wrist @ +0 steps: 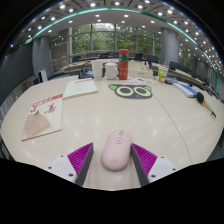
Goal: Arrange mouse
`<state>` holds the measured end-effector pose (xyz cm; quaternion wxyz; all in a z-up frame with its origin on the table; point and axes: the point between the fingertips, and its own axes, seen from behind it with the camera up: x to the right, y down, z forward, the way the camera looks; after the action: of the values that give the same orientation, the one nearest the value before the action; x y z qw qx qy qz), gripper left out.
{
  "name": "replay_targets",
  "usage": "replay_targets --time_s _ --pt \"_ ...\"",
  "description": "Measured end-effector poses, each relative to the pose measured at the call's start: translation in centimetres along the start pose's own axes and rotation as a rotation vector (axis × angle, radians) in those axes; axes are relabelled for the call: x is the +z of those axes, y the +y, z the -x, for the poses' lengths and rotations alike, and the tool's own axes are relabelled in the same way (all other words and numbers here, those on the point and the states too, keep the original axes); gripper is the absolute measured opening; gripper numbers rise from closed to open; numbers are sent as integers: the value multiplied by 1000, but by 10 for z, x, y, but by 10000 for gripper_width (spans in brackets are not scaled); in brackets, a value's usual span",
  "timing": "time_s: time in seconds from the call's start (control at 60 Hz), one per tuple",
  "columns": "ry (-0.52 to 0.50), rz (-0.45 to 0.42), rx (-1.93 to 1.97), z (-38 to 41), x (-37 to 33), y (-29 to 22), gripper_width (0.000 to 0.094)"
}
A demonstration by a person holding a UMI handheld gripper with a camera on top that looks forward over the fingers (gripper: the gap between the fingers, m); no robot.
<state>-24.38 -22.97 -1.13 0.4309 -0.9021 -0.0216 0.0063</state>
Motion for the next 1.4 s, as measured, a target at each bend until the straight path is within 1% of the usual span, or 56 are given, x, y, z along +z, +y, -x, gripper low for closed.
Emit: replay_targets --time_s 0.083,0.117,0.15,0.167,0.217,0.383,0.433,0.517,0.6,0.75,0.85,0.9,0.983,1.1,1.2,1.283,1.367,1.4 --pt "18 1 -13 -1 8 -5 653" --pt "17 3 -10 0 10 -7 596" --pt "19 5 -10 0 13 -9 514" --pt "19 5 -12 0 14 -9 496" --pt "14 11 -6 0 16 -10 479" --pt "11 37 -18 0 17 -12 345" --pt "4 45 -33 0 17 -12 322" --pt "-21 56 -37 3 14 -18 308" --pt "-31 23 -49 2 7 -44 308" --pt "-82 -100 -20 -2 -7 -141 309" --pt "-92 -169 -7 -21 6 -210 307" --pt "-91 -194 7 -34 20 -236 307" --pt "-79 -193 14 -59 61 -267 307" --pt "-64 -152 4 -85 126 -273 307" --pt "-56 -79 4 -101 181 -250 306" --pt "-51 -23 9 -109 214 -227 307" --pt "-48 5 7 -113 236 -211 312" --pt "-49 14 8 -114 241 -206 343"
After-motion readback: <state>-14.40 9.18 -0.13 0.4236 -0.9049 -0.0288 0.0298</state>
